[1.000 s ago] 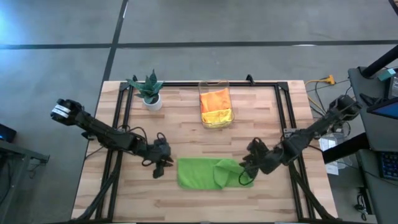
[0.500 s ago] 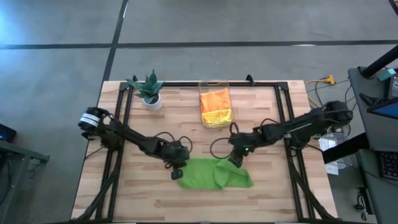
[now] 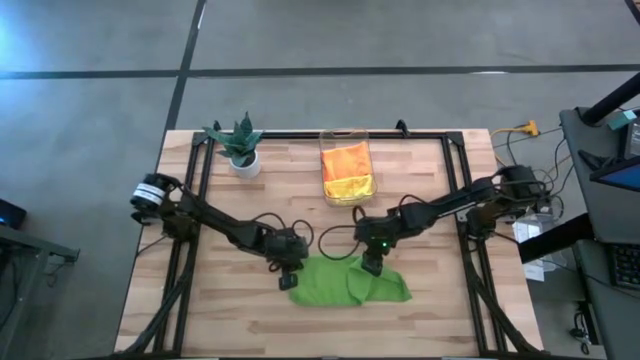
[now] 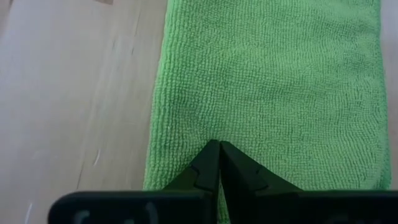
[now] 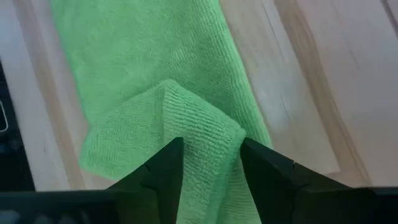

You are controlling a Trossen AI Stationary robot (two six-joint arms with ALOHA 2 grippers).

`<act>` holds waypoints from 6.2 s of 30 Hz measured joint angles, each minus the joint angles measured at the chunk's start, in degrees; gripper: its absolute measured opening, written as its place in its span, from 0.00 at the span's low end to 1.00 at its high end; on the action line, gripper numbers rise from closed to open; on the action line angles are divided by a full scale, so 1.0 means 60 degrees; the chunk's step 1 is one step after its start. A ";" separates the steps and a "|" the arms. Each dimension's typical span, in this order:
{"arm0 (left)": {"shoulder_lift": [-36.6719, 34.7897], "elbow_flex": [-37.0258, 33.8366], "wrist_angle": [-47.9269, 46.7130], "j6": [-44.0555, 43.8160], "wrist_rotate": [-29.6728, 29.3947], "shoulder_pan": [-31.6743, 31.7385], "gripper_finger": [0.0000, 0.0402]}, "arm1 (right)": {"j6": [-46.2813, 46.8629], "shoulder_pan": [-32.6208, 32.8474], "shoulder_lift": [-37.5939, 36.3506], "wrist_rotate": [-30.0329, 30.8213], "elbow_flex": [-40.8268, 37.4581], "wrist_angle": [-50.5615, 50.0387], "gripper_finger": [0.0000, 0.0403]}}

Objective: Fold microfiber towels
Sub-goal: Fold the green towel

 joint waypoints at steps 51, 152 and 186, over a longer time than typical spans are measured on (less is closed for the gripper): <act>-0.0007 -0.0265 0.0022 -0.0027 0.0189 0.0042 0.00 | 0.1155 0.0827 -0.5655 0.2296 -0.1628 -0.5226 0.33; -0.0007 -0.0247 0.0241 -0.0483 0.0313 0.0049 0.00 | -0.4976 -0.0262 -0.1747 0.2558 -0.0703 -0.3028 0.23; -0.0007 -0.0272 0.0277 -0.0486 0.0309 0.0049 0.00 | -0.5108 0.0022 -0.1234 0.2761 -0.0843 -0.2831 0.32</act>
